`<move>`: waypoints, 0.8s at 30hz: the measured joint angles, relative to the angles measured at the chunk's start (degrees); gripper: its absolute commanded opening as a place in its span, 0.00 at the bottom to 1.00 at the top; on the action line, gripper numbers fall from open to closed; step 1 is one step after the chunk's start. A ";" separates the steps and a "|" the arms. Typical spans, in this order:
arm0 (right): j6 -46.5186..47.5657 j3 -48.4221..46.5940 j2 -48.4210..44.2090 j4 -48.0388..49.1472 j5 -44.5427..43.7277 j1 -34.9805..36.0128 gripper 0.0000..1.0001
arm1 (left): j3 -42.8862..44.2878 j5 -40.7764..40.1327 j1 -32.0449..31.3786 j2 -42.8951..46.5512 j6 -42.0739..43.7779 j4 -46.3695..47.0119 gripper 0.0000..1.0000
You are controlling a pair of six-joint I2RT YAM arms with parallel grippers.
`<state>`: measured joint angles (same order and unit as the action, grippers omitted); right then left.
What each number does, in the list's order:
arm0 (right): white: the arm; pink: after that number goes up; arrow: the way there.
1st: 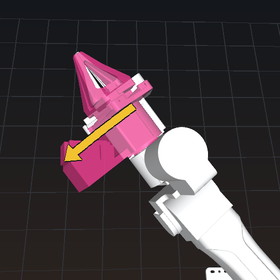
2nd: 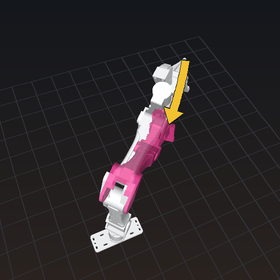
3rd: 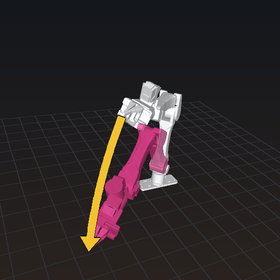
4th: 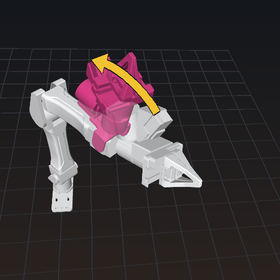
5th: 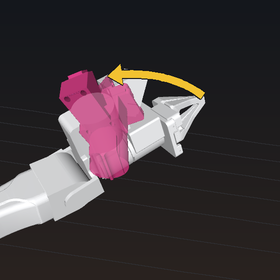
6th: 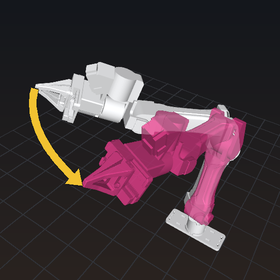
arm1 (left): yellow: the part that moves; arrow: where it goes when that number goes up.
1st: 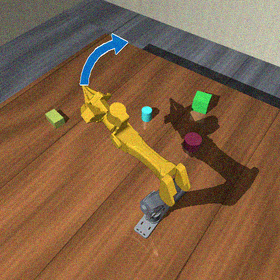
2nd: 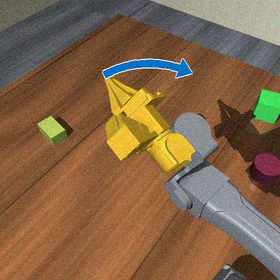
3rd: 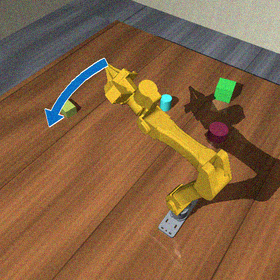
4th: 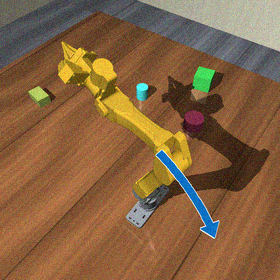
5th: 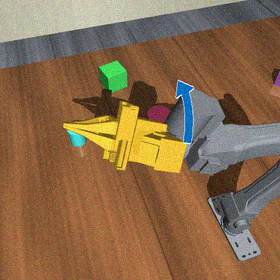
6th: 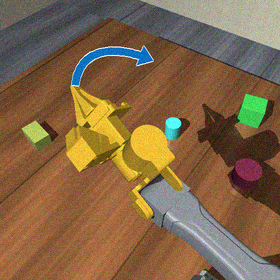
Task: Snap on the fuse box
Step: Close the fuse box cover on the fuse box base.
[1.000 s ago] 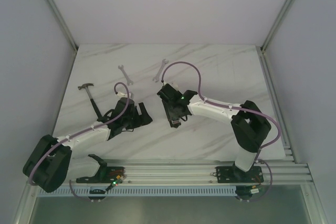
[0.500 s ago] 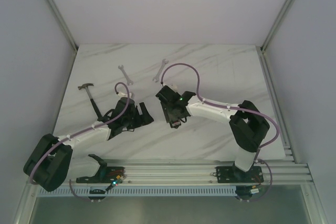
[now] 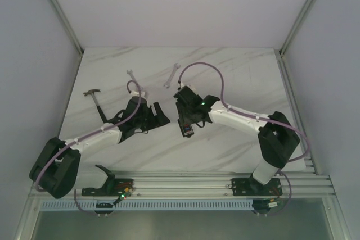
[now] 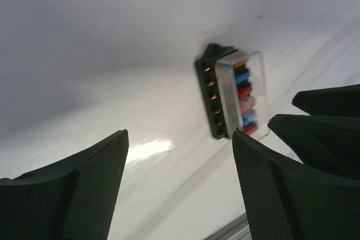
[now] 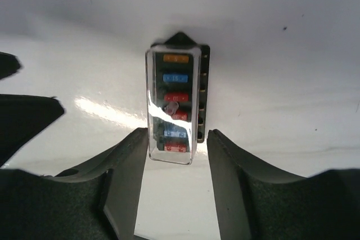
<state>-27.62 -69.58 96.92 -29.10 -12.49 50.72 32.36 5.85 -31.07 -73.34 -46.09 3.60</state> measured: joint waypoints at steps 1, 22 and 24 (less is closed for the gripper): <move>0.02 0.26 -0.94 0.92 0.92 -0.85 0.48 | 1.20 0.33 0.00 -0.79 0.00 0.26 0.83; -0.44 15.32 -2.93 21.51 26.56 -13.94 0.32 | 10.86 3.85 -4.35 -14.71 -0.81 2.10 0.82; -0.96 16.79 -2.97 23.78 29.35 -15.21 0.30 | 11.10 3.85 -4.59 -15.17 -0.81 2.10 0.80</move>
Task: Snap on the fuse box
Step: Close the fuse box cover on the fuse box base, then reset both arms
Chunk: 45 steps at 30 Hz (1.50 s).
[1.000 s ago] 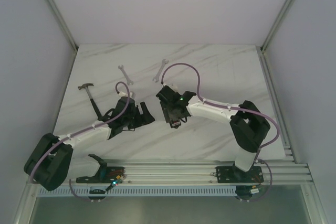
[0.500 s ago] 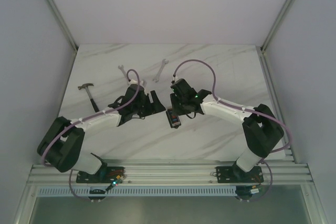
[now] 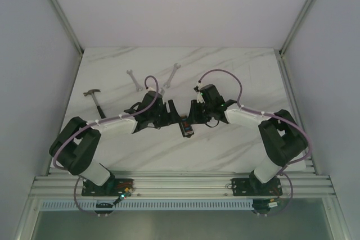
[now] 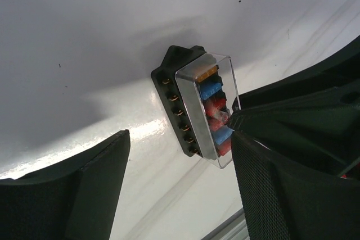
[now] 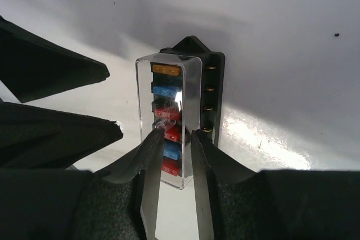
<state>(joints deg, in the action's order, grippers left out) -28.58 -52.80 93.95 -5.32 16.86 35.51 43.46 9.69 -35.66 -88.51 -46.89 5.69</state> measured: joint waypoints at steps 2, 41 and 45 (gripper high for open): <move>-0.37 0.72 -0.04 1.27 1.62 -0.85 0.27 | 0.37 0.11 -0.09 -0.50 0.00 0.07 0.77; 2.69 -8.87 6.01 -3.85 -4.50 3.37 0.41 | -5.01 -0.57 0.17 -1.49 -6.71 8.63 0.57; 3.43 -5.31 0.96 -4.04 -9.49 3.85 0.58 | -4.98 -2.64 0.48 1.88 -4.63 2.58 0.71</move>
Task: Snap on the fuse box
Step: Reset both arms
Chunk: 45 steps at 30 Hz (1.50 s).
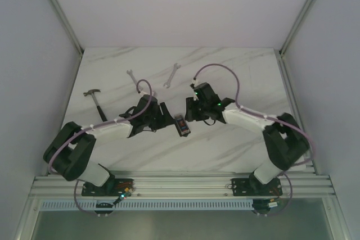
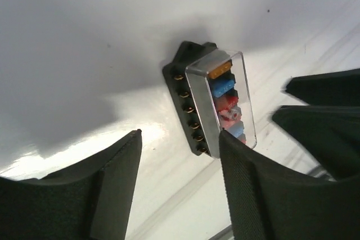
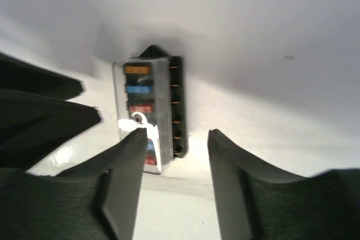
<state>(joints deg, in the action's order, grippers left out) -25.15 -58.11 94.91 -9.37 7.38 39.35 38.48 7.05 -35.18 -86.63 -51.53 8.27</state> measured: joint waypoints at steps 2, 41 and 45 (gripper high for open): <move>0.42 2.19 -4.46 -0.04 -3.58 -0.72 0.68 | 0.26 -1.42 0.85 2.29 1.16 -2.34 0.79; 23.71 45.97 -7.04 80.41 -25.07 -37.53 1.00 | -22.91 -33.48 30.97 0.24 44.11 51.17 1.00; 23.71 45.92 -7.06 80.39 -22.91 -37.66 1.00 | -25.18 -28.28 30.99 -2.25 47.45 56.94 1.00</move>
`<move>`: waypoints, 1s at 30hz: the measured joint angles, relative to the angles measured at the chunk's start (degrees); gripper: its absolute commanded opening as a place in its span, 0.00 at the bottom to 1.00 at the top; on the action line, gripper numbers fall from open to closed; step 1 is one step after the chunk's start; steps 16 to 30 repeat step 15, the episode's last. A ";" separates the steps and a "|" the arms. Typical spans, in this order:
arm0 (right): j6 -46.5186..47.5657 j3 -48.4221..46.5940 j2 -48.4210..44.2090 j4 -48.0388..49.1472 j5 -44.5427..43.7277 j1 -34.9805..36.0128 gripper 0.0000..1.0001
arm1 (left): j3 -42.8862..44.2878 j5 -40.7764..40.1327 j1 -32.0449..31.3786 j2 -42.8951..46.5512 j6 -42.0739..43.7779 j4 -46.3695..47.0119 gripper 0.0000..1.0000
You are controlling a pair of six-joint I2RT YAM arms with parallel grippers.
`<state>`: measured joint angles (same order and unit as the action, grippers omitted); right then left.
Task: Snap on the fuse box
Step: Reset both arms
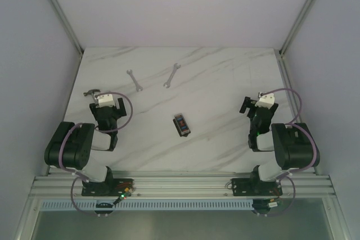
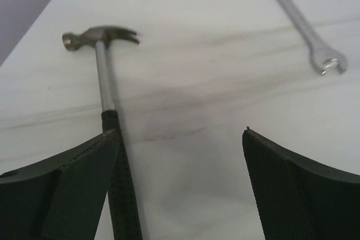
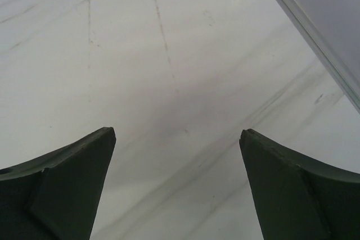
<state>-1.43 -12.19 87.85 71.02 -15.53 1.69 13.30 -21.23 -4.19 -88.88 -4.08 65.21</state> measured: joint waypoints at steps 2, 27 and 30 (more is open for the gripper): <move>0.00 0.00 0.00 0.00 0.48 0.00 1.00 | 0.00 1.25 0.00 0.00 0.79 1.88 1.00; 0.02 0.00 0.00 0.00 1.40 0.00 1.00 | 0.02 3.48 0.00 0.00 2.27 5.51 1.00; 0.02 0.00 0.00 0.00 1.40 0.00 1.00 | 0.02 3.48 0.00 0.00 2.27 5.51 1.00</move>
